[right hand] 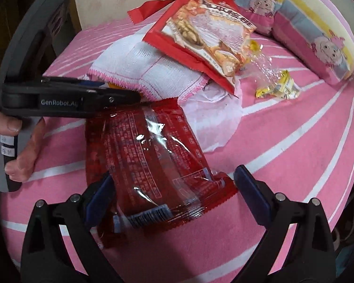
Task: Collect trash
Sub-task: 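Grasp red snack packet with right tool while left tool grasps yellow box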
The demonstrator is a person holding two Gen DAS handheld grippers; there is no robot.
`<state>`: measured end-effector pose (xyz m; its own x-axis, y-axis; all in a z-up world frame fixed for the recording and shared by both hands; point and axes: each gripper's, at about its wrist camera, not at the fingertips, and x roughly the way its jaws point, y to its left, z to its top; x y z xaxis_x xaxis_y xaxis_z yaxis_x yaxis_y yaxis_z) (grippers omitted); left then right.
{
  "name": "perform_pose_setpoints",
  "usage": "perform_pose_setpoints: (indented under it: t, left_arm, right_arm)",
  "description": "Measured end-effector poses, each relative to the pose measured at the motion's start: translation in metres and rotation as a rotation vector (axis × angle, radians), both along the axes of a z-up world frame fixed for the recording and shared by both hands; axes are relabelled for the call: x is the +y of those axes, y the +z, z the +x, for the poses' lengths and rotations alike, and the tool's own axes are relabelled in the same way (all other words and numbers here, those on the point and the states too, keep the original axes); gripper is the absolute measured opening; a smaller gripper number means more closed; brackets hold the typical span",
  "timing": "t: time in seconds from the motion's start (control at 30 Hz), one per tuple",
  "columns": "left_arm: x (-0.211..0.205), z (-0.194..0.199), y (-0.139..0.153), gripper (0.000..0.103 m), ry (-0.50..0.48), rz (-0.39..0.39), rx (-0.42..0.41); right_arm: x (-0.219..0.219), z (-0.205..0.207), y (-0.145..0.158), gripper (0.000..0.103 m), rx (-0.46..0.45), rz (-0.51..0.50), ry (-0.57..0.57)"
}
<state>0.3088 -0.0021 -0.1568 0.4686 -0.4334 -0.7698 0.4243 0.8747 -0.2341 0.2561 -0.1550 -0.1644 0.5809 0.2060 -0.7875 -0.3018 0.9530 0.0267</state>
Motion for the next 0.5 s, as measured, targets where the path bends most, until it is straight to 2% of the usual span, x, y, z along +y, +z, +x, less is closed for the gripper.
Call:
perform_pose_setpoints:
  t: [0.1, 0.17, 0.2, 0.23, 0.3, 0.33, 0.5]
  left_arm:
    - [-0.002, 0.004, -0.001, 0.047, 0.007, -0.003, -0.008]
    - [0.0, 0.004, -0.002, 0.032, 0.012, -0.005, -0.006]
    - [-0.001, 0.005, -0.001, 0.029, 0.015, -0.003, -0.006]
    - [-0.001, 0.005, -0.002, 0.021, 0.014, -0.004, -0.003]
    - [-0.001, 0.006, -0.002, 0.015, 0.009, -0.004, 0.004]
    - [-0.002, 0.004, -0.003, 0.008, 0.001, 0.0, 0.007]
    - [-0.008, -0.007, -0.001, 0.005, -0.009, 0.034, 0.009]
  right_arm:
    - [0.002, 0.002, -0.002, 0.096, -0.016, -0.017, 0.007]
    - [0.001, 0.004, -0.004, 0.096, -0.011, -0.013, 0.009]
    - [0.001, 0.004, -0.003, 0.095, -0.01, -0.007, 0.007]
    - [0.0, 0.004, -0.003, 0.091, -0.007, -0.004, 0.001]
    - [-0.002, 0.005, -0.001, 0.086, -0.006, -0.002, -0.004]
    - [-0.004, 0.005, 0.0, 0.081, 0.0, 0.006, -0.009]
    - [-0.009, 0.006, 0.003, 0.068, 0.009, 0.008, -0.008]
